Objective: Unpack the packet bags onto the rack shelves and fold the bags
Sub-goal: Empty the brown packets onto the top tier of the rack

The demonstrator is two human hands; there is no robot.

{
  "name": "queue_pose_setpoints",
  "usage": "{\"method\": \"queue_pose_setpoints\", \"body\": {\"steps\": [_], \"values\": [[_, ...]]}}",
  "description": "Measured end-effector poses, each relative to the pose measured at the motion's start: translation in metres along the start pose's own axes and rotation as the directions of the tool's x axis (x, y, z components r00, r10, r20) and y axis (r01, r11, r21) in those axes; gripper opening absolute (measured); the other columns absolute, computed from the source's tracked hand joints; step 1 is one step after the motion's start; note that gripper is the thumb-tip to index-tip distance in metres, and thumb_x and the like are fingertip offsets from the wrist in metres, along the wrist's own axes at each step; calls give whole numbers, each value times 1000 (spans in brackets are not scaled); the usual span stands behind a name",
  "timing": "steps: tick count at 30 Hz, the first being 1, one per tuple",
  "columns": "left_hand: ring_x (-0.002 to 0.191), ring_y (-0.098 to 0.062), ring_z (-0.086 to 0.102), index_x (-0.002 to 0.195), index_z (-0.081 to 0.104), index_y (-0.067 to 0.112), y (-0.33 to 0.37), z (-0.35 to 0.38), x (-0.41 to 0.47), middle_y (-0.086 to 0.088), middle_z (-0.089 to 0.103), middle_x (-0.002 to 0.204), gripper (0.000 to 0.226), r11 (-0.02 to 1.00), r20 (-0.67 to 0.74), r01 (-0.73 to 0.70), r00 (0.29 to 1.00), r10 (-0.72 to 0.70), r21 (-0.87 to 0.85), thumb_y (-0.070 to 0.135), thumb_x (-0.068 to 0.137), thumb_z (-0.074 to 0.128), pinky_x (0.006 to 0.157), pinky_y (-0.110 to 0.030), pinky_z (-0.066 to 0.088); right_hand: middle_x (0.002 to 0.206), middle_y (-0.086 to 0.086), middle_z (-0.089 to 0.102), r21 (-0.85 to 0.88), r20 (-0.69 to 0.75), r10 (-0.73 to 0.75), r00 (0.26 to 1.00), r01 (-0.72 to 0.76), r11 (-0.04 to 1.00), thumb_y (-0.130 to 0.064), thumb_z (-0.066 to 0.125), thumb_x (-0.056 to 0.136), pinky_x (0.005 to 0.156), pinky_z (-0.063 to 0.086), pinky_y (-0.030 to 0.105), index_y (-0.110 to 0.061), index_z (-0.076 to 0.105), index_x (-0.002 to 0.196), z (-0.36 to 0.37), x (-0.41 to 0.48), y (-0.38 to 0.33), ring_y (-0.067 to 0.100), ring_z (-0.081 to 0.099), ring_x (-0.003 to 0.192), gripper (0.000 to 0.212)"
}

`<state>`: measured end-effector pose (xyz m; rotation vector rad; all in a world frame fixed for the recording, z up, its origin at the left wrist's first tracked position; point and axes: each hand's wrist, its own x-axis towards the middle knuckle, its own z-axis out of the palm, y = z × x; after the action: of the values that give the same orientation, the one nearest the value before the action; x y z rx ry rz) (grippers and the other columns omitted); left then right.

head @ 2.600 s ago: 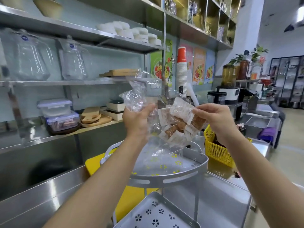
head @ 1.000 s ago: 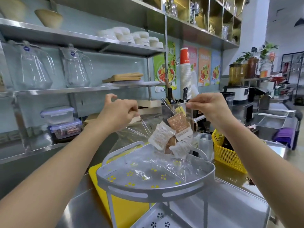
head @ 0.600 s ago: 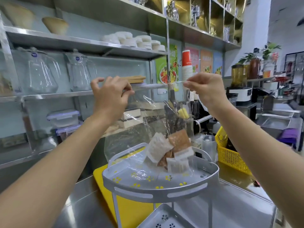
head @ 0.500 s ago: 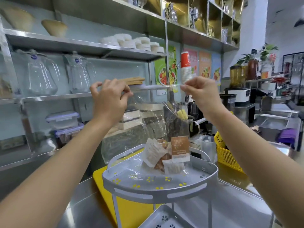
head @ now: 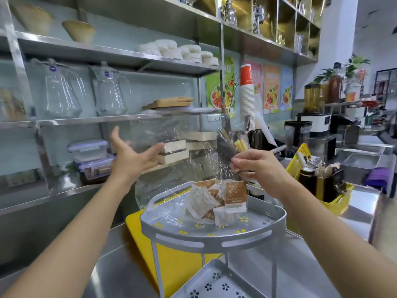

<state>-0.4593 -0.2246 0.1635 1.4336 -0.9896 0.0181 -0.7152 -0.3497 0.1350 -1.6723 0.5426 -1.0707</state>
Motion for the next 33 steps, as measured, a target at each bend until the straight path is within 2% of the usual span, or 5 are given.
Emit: {"method": "queue_pose_setpoints", "body": {"steps": [2, 4, 9, 25, 33], "values": [[96, -15, 63, 137, 27, 17, -14, -10, -6, -3, 61, 116, 107, 949, 287, 257, 937, -199, -181, 43, 48, 81, 87, -34, 43, 68, 0, 70, -10, 31, 13, 999, -13, 1000, -11, 70, 76, 61, 48, 24, -14, 71, 77, 2, -4, 1, 11, 64, 67, 3], [81, -14, 70, 111, 57, 18, -30, -19, -12, -8, 72, 98, 76, 932, 467, 343, 847, -253, -119, 39, 43, 85, 80, -33, 45, 72, 3, 68, -52, 61, 48, 997, -44, 998, -11, 71, 74, 58, 50, 21, -9, 70, 82, 4, -9, 5, 11, 64, 66, 8], [65, -16, 70, 72, 66, 8, -56, -20, -26, -5, 69, 64, 6, 904, 441, 332, 877, -191, -270, 7, 69, 70, 63, -24, 58, 77, 12, 65, -42, 8, 90, 996, -90, 995, -9, 68, 78, 62, 50, 23, 1, 69, 82, 5, -20, 18, 18, 60, 71, 11], [51, -10, 66, 74, 62, 11, 24, -15, 3, 1, 71, 57, 10, 917, 134, 28, 991, 28, -398, 10, 83, 64, 47, -25, 56, 63, -5, 71, 26, -176, -143, 974, 150, 988, -23, 65, 83, 67, 48, 27, -14, 69, 71, -5, 13, -60, 10, 66, 64, 16], [64, -11, 66, 88, 58, 16, -2, -11, -23, -6, 67, 81, 12, 907, 184, 150, 980, -83, -392, 22, 81, 65, 71, -37, 51, 67, 3, 69, -12, -91, 21, 996, -22, 1000, -11, 66, 80, 68, 49, 29, -12, 68, 74, -4, -8, -15, 16, 66, 69, 6]]}}
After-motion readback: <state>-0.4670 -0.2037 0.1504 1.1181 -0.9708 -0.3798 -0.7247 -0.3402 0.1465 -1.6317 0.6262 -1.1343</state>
